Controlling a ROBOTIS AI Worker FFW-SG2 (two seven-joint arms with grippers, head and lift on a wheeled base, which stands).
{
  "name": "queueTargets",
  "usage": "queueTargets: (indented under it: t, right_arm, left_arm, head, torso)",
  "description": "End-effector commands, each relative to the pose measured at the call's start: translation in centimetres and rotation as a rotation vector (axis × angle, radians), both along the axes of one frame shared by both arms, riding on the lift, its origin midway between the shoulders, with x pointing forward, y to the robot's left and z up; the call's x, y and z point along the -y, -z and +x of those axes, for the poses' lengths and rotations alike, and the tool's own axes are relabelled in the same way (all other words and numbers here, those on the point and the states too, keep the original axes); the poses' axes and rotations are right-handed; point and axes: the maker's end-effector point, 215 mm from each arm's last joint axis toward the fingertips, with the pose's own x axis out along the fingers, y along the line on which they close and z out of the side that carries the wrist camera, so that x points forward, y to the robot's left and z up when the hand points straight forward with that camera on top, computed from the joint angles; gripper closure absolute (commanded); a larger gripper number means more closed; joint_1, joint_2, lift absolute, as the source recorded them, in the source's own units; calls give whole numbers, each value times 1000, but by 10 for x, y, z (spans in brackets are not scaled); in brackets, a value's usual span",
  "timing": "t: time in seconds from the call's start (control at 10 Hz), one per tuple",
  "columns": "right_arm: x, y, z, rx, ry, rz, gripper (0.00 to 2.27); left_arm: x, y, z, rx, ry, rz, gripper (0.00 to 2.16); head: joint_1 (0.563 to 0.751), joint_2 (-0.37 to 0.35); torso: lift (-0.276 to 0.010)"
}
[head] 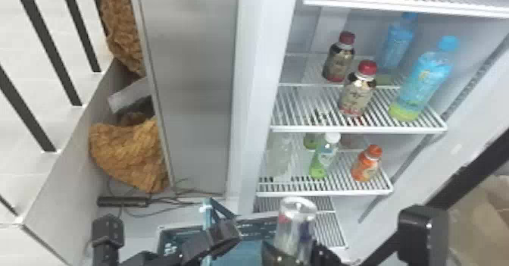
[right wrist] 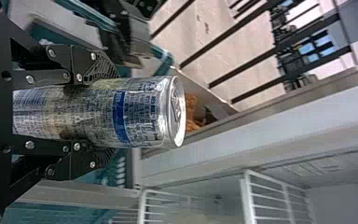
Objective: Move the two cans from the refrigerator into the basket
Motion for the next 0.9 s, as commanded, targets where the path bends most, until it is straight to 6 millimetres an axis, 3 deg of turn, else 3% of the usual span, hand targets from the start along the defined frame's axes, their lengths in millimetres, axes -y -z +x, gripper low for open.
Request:
queueTargets:
  t: [0.0, 0.2, 0.3, 0.6, 0.8]
  right_arm:
    - [-1, 9, -11, -39, -16, -9, 1239]
    - [2, 20, -18, -82, -35, -22, 664]
    - [2, 20, -18, -82, -35, -22, 513]
    - [7, 16, -15, -68, -24, -28, 383]
    - [24, -3, 4, 37, 29, -31, 387]
  left_arm:
    - [0, 0, 0, 0, 0, 0, 1191]
    - [1, 0, -1, 0, 4, -1, 1191]
    - [1, 0, -1, 0, 4, -1, 1191]
    - [2, 0, -1, -1, 6, 0, 1191]
    - [2, 0, -1, 2, 8, 1, 1191]
  head:
    - [695, -136]
    - [695, -137]
    - [695, -143]
    - [695, -149]
    - [695, -160]
  torso:
    - [-31]
    - [-31]
    - [-31]
    - [-31]
    - [-31]
